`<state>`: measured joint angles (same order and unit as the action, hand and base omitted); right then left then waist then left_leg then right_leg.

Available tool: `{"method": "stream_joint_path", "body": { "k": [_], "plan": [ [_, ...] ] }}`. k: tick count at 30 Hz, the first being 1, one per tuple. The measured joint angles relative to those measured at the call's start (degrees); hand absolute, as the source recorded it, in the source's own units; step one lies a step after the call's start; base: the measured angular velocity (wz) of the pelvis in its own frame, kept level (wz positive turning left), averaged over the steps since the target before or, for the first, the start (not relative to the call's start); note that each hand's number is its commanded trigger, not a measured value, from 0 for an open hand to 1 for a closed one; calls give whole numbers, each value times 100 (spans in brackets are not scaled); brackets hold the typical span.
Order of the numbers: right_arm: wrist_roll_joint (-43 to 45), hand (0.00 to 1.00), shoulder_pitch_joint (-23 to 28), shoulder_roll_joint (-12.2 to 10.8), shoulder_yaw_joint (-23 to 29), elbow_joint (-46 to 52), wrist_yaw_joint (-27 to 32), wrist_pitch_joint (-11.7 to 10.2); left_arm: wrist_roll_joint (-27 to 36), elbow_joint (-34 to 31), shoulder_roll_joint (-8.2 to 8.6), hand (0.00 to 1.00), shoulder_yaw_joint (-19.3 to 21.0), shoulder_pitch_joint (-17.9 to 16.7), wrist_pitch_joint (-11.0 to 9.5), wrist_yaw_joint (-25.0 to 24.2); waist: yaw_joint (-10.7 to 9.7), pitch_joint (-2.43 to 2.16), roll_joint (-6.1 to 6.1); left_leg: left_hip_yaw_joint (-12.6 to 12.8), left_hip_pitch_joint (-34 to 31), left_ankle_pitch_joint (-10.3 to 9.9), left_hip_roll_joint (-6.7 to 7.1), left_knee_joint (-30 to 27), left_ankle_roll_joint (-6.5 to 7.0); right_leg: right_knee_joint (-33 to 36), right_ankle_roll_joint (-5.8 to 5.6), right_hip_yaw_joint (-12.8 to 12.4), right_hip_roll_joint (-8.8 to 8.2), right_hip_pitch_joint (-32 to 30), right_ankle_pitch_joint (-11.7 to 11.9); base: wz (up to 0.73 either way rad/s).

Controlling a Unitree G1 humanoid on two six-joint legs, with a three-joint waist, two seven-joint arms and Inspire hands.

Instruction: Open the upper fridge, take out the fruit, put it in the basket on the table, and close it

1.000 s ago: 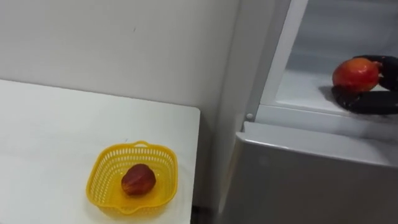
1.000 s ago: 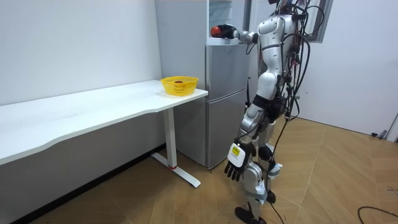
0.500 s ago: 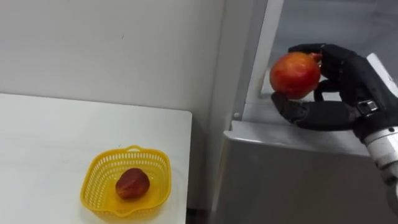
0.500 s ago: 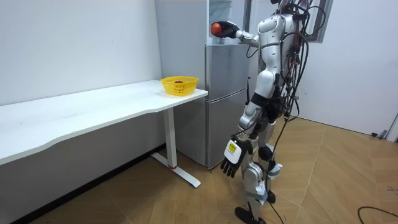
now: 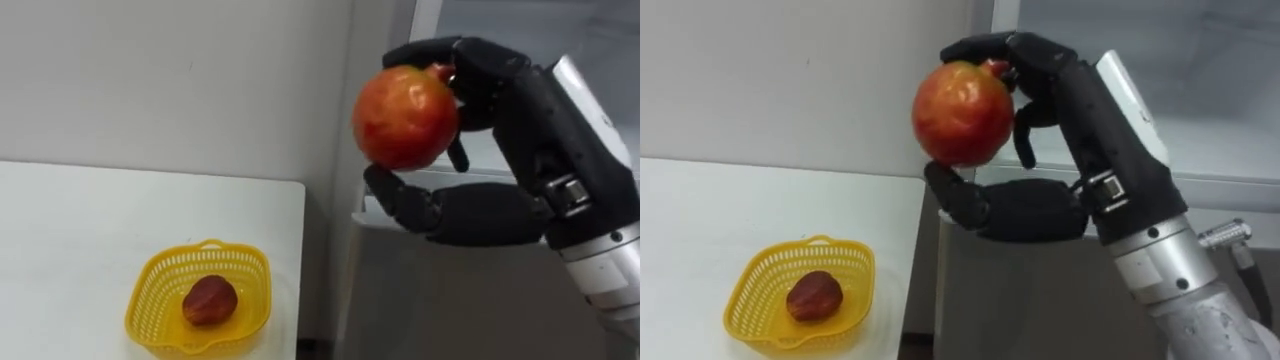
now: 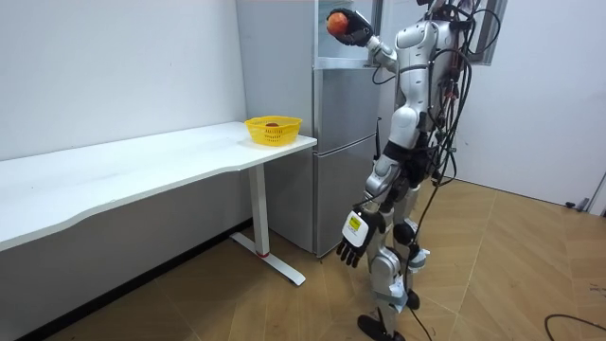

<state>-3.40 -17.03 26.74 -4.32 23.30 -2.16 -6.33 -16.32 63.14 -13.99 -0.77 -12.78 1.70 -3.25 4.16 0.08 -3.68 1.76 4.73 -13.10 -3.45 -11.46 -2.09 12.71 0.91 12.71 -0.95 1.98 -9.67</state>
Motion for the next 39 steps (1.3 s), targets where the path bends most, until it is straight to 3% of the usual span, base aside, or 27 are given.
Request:
{"method": "stream_joint_path", "body": {
  "k": [6, 10, 13, 17, 22, 25, 29, 35, 39],
  "plan": [
    [148, 100, -1, -3, -164, 2, -512, 0, -1, 132, 19, 0, -14, 130, -53, -115, 174, 2, 19, 2, -1, 0, -4, 8, 0, -2, 3, -7, 5, -9, 1, 0],
    [169, 100, -2, -3, -348, 1, -730, 15, -5, 175, 8, 0, -5, 189, -53, -210, 360, 2, -79, -7, -15, 1, -2, 12, 0, -11, 1, 2, 2, -10, 0, 1],
    [282, 100, -2, -3, -481, -19, -868, 15, -6, 163, 8, 0, 3, 204, -82, -236, 513, 52, -195, -9, -22, 2, 1, 3, 1, -10, 1, 2, -2, -11, 0, 0],
    [829, 100, -48, -84, -768, -208, -927, 6, 41, 182, -11, 0, 1, 222, -92, -326, 697, 61, -324, -28, -36, 1, 3, -1, 1, -18, -1, 21, -5, -14, -1, 2],
    [873, 100, -265, -333, -1046, -923, -925, 86, 107, 246, -14, 0, -35, 383, -83, -342, 762, 73, -407, -226, -237, 0, 21, -85, -1, -11, 1, 200, -24, -95, 0, 18],
    [1011, 100, -327, -476, -1091, -1430, -928, 98, 102, 236, 11, 0, -58, 382, -77, -338, 936, 87, -405, -242, -266, 0, 14, -83, -2, -13, 2, 227, -22, -102, 0, 3],
    [1284, 100, -564, -536, -1145, -2226, -838, 109, 99, 237, -2, 0, -63, 392, -72, -359, 1151, 105, -523, -250, -360, 0, 19, -137, -2, -10, 4, 241, -28, -177, 2, 1],
    [1294, 100, -752, -615, -1512, -3053, -652, 134, 88, 357, -45, 0, -71, 555, -72, -361, 1364, 144, -594, -404, -447, 0, 34, -205, -2, -10, 3, 449, -56, -168, 2, 14],
    [1278, 100, -1133, -618, -1634, -3689, -460, 140, 100, 385, -61, 0, -103, 544, -20, -368, 1355, 160, -606, -527, -512, 2, 57, -235, -3, -10, 2, 526, -75, -158, 2, 14]
  ]
}}
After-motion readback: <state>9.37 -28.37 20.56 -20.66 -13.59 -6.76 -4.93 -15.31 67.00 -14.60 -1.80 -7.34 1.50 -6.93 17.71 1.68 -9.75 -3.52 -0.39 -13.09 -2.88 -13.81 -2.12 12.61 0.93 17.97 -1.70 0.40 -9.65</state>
